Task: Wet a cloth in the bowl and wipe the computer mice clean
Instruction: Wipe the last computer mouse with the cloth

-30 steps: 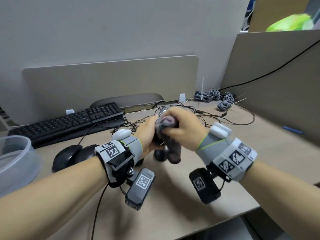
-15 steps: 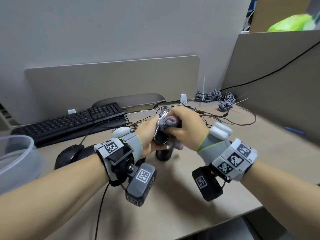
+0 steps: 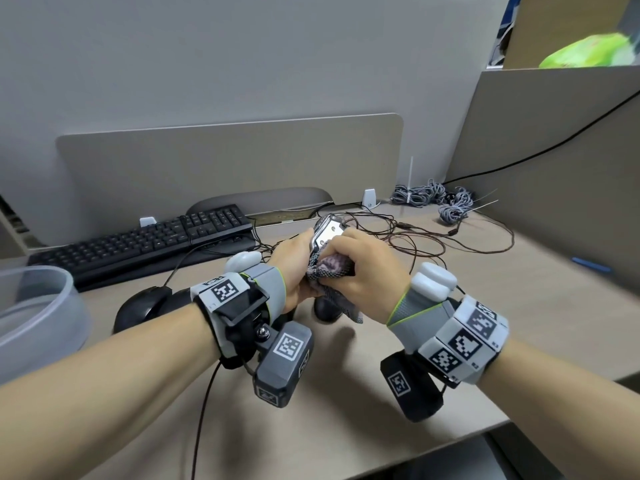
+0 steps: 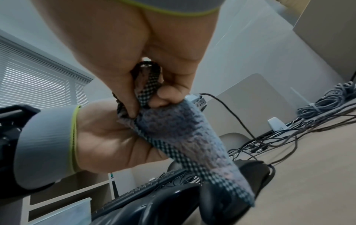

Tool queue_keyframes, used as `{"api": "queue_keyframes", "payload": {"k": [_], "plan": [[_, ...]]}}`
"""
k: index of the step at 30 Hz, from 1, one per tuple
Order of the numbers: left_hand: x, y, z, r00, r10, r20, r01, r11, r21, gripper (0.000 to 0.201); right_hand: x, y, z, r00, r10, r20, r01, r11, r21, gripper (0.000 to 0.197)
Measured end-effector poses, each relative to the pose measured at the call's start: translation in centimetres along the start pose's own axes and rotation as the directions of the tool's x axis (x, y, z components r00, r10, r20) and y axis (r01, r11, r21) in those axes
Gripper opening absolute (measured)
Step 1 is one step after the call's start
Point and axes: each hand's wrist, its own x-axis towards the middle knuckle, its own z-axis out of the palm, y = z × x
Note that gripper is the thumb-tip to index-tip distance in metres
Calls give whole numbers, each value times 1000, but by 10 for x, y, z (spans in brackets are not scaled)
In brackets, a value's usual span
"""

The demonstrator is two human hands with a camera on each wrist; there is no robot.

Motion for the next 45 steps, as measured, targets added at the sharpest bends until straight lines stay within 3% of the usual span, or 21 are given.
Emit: {"api": "queue_keyframes", "payload": {"k": [6,11,15,20,29,35,40,43,45], "plan": [[2,-2,-1,1000,13,3,-13,1000,-21,30,2,12,-6,996,90,24,-89,995,-36,17],[-1,-3,3,1000,5,-11,-5,1000,4,31,4,-3,4,1000,1,-11,-1,1000,-6,17],[1,-4,-2,1000,14,-1,-14,1000,-3,34,-3,8,0,997,71,37,-69,996,-55,15],[-1,-7,5,1000,-2,-14,2,1000,17,28,2,-4,-1,997,68,-38,-66,997,34,19],[-5,-1,1,999,50,-4,-50,999,-1,25,4,5,-8,993,120,-18,-120,993,5,19],[-14,-9,-3,998,34,47,-36,999,41,34,15,38,-22,933,344,-103,-337,938,79,28],[-15,-12,6,998,34,61,-39,997,70,28,24,19,-22,981,154,-116,-150,988,39,17],[-14,-10,7,997,19,80,-25,997,78,30,29,35,-26,941,283,-185,-277,959,60,13],[-12,-9,4,996,33,86,-40,996,79,31,18,34,-19,942,292,-166,-287,956,50,13]]}}
